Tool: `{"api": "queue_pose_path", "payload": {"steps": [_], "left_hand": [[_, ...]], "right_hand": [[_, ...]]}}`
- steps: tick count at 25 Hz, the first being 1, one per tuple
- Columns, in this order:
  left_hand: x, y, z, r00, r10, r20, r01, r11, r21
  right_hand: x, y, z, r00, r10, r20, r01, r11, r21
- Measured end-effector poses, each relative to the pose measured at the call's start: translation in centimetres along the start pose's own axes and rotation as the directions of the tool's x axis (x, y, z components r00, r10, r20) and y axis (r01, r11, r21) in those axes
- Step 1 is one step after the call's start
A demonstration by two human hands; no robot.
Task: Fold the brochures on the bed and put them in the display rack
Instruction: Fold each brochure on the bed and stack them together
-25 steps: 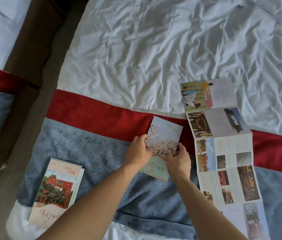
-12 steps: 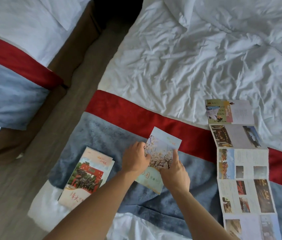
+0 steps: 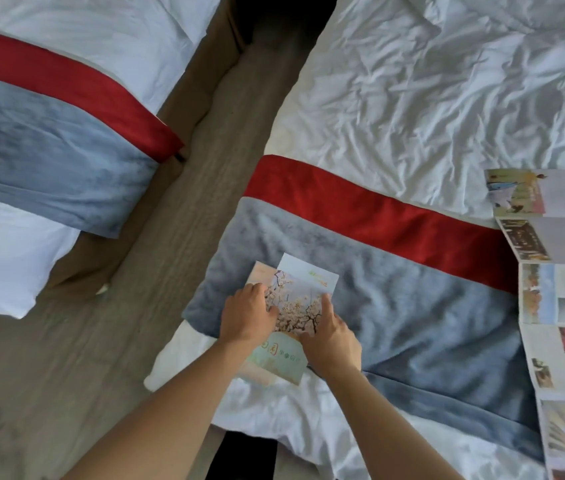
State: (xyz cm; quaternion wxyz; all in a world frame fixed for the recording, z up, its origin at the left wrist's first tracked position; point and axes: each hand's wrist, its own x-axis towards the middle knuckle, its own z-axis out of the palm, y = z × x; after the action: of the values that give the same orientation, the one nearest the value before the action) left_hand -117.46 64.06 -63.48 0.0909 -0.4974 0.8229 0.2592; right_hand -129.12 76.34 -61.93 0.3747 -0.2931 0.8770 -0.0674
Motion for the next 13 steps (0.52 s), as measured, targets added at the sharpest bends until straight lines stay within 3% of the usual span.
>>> {"api": "queue_pose_path", "payload": {"steps": [9,13], "left_hand": [[-0.3,-5.7,0.2,0.988,-0.005,0.152,0.011,0.999,-0.041],[-0.5,-6.2,1.2,0.989,0.029,0.143,-0.025,0.999,-0.027]], "right_hand": [[-0.6,-3.3,5.5,0.994,0.001,0.112,0.004,0.999,-0.046],[-0.3,-3.3,6.5,0.987,0.025,0.160,-0.023,1.000,-0.013]]}}
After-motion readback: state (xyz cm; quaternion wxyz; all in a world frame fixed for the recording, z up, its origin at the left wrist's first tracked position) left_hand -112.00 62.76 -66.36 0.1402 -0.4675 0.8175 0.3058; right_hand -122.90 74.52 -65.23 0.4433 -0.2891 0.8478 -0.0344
